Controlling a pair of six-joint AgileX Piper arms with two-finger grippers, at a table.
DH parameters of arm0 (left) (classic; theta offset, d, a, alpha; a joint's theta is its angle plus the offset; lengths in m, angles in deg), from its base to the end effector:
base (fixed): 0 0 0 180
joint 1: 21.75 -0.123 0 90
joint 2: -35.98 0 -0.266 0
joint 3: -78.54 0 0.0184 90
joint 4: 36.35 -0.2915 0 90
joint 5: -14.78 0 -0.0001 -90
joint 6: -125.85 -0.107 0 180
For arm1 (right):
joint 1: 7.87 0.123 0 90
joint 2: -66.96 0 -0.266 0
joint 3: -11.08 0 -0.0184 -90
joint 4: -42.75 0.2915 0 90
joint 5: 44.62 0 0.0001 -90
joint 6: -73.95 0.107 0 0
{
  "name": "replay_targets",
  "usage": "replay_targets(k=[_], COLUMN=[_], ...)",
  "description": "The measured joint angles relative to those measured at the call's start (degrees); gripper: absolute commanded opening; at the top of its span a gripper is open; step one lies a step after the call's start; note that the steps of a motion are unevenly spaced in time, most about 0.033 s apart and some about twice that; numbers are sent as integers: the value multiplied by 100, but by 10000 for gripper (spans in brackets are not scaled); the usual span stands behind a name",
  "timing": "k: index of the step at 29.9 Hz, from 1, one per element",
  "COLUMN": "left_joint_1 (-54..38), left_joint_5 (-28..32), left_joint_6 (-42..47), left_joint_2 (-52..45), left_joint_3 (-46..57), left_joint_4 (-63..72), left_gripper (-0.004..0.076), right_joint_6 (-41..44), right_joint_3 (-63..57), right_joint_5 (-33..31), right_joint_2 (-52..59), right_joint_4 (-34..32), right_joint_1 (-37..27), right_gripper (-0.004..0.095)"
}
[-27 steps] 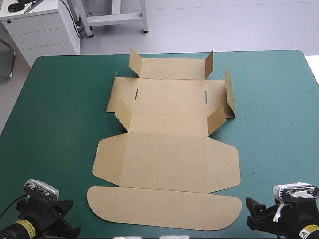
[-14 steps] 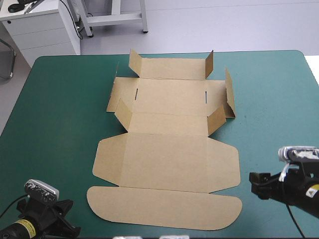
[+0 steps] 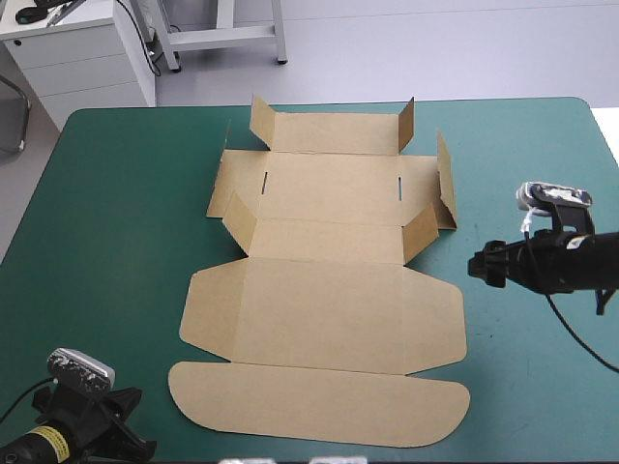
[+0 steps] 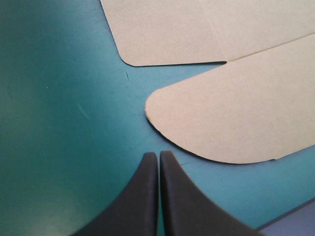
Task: Fold the box
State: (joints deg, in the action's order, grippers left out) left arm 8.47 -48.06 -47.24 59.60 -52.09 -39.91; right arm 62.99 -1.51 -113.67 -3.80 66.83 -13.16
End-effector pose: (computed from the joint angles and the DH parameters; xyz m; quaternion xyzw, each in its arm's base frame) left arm 0.0929 -0.0473 0.2558 0.1898 0.9065 -0.0903 0.3661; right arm 0.2509 0.0177 0.3399 -0.0210 0.9499 0.1719 0.2602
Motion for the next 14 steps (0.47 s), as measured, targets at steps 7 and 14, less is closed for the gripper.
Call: replay_targets(k=[7, 14], left_joint_1=[0, 0], left_joint_5=[0, 0], left_joint_6=[0, 0], left_joint_2=[0, 0], left_joint_3=[0, 0], left_joint_4=[0, 0], left_gripper=[-8, -8], right_joint_6=[-753, -848], right_joint_3=[514, 1026], right_joint_5=[5, 49], right_joint_2=[-1100, -2098], right_joint_4=[989, 1130], right_joint_1=[4, 6], right_gripper=[724, 724])
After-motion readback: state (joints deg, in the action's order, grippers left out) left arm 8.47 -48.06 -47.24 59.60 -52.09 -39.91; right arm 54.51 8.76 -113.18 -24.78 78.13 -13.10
